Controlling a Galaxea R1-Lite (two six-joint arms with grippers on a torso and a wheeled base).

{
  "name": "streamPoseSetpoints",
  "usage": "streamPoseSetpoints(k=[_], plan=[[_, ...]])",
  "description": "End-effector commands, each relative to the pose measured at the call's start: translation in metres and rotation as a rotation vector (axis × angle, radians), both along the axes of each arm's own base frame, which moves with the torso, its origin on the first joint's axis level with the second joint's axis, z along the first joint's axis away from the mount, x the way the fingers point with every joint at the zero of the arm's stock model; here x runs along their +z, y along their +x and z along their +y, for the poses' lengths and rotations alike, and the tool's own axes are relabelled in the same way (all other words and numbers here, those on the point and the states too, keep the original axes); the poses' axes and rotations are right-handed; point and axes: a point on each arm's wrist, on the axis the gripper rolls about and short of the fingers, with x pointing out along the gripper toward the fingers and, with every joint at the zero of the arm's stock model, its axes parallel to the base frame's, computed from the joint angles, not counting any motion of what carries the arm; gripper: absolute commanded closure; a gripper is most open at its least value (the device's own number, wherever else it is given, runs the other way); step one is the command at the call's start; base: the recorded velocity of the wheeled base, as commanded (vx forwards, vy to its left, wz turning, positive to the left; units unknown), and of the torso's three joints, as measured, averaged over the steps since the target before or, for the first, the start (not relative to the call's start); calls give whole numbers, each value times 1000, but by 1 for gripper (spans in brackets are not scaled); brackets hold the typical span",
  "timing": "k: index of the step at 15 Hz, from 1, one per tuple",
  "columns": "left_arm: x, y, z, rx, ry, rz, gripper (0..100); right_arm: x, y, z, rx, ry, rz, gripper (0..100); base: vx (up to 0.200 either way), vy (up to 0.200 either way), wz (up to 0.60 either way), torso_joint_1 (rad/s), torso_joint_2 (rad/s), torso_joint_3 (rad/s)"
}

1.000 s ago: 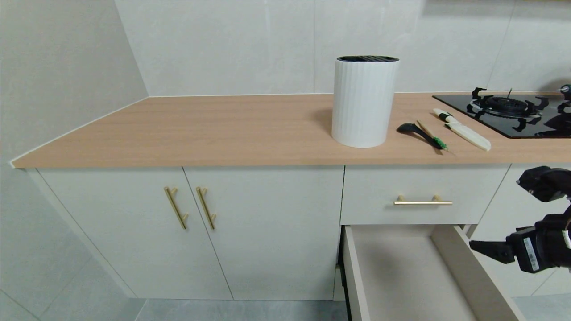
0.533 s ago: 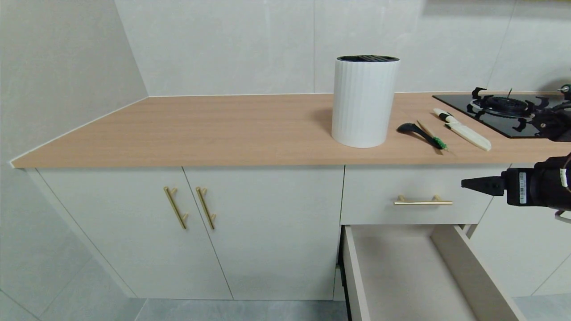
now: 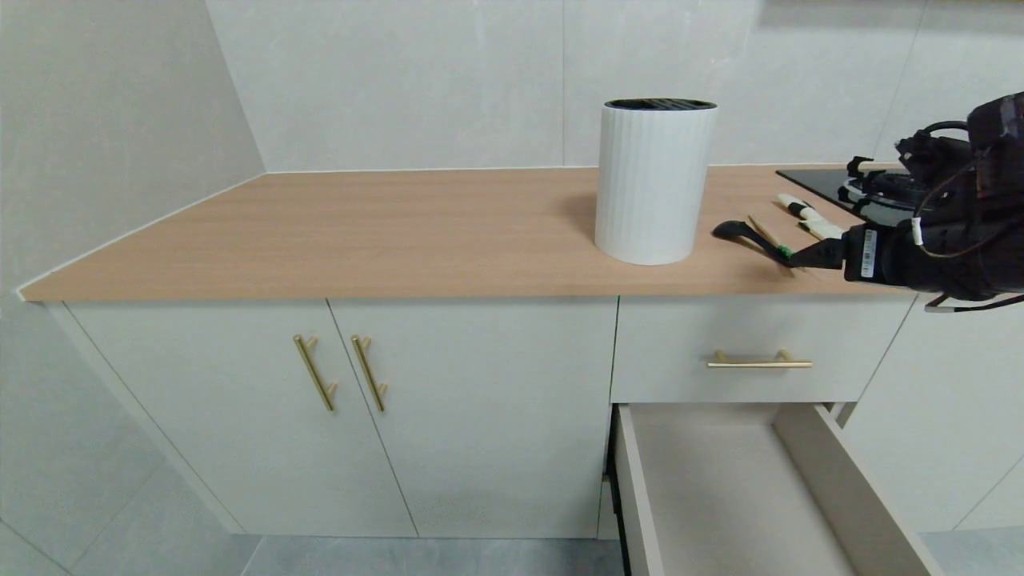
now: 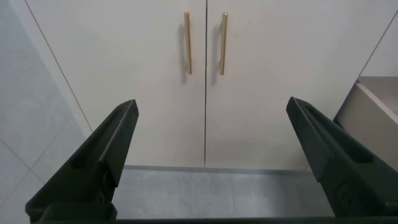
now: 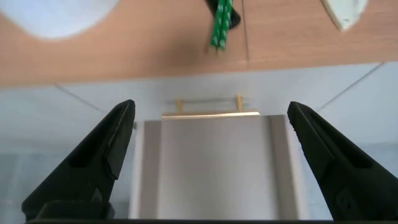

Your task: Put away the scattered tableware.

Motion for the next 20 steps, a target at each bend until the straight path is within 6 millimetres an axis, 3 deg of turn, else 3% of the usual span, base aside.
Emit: streamPoseSetpoints(k=[1, 5, 13, 14, 20], plan=[[0, 0, 0, 1, 0, 0, 0, -11, 30, 6, -17, -8, 33, 0, 0, 0, 0, 0, 0, 0], [0, 0, 0, 1, 0, 0, 0, -27, 65, 14, -90, -58, 56, 0, 0, 0, 0, 0, 0, 0], [0, 0, 0, 1, -1, 0, 0, -33, 79, 13, -109, -60, 59, 0, 0, 0, 0, 0, 0, 0], [0, 0, 0, 1, 0, 0, 0, -32, 79, 13, -111, -57, 55, 100, 0, 0, 0, 0, 0, 0], [0, 0, 0, 1, 0, 0, 0, -26, 79, 13, -111, -50, 33, 100, 0, 0, 0, 0, 0, 0]])
